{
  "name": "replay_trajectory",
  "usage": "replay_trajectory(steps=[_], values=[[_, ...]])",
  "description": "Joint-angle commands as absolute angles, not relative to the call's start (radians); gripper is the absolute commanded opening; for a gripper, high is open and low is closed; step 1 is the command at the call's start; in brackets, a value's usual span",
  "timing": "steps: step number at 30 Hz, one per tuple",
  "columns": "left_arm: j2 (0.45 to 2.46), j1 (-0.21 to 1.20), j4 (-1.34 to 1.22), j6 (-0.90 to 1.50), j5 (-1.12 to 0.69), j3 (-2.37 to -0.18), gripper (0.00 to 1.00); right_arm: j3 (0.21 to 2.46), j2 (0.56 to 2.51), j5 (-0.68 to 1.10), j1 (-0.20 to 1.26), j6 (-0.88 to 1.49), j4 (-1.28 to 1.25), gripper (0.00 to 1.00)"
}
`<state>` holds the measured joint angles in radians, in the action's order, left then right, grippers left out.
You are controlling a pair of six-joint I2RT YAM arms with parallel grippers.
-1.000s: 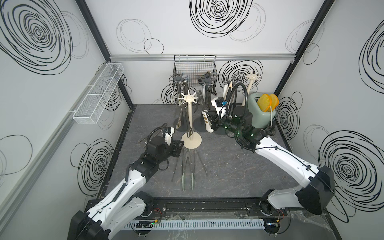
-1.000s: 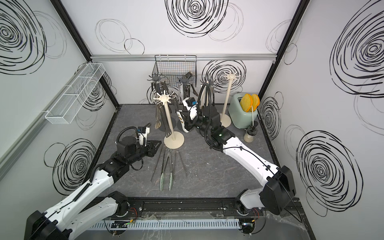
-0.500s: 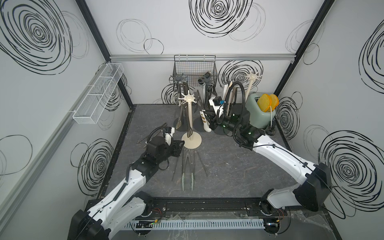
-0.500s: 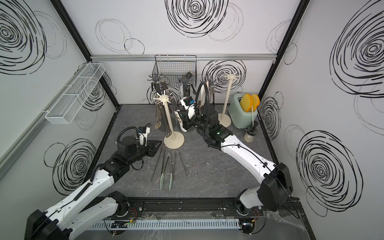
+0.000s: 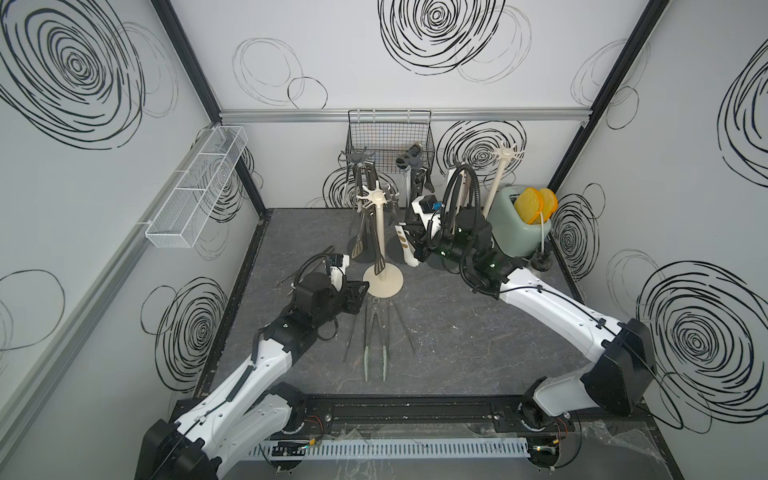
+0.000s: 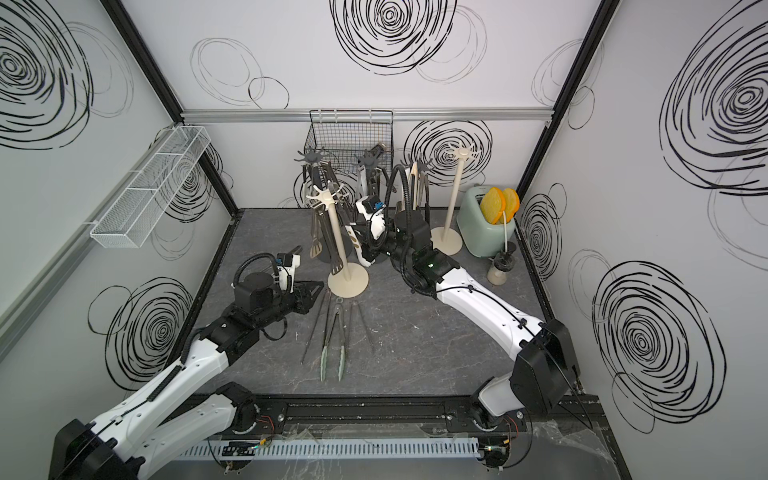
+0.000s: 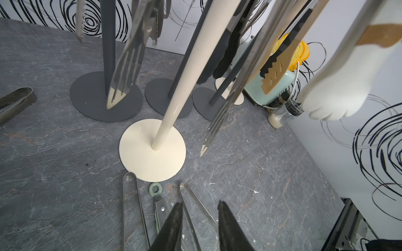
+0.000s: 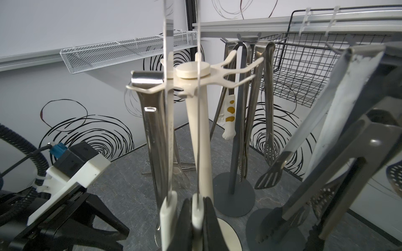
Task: Hang food tongs on kitchen utensil racks
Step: Hang the food tongs on the rack.
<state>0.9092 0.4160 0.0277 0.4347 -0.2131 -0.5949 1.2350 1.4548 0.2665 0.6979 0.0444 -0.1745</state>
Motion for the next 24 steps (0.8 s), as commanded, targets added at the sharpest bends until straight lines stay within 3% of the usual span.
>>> replay_trajectory(steps=[1,24], values=[[0.910,0.408,-0.025,0.431,-0.224,-0.585,0.32,1.198,1.448,0.265,0.710,0.057,-0.220,0.00],[0.916,0.408,-0.031,0.431,-0.235,-0.588,0.32,1.071,1.467,0.208,0.727,0.092,-0.233,0.00]])
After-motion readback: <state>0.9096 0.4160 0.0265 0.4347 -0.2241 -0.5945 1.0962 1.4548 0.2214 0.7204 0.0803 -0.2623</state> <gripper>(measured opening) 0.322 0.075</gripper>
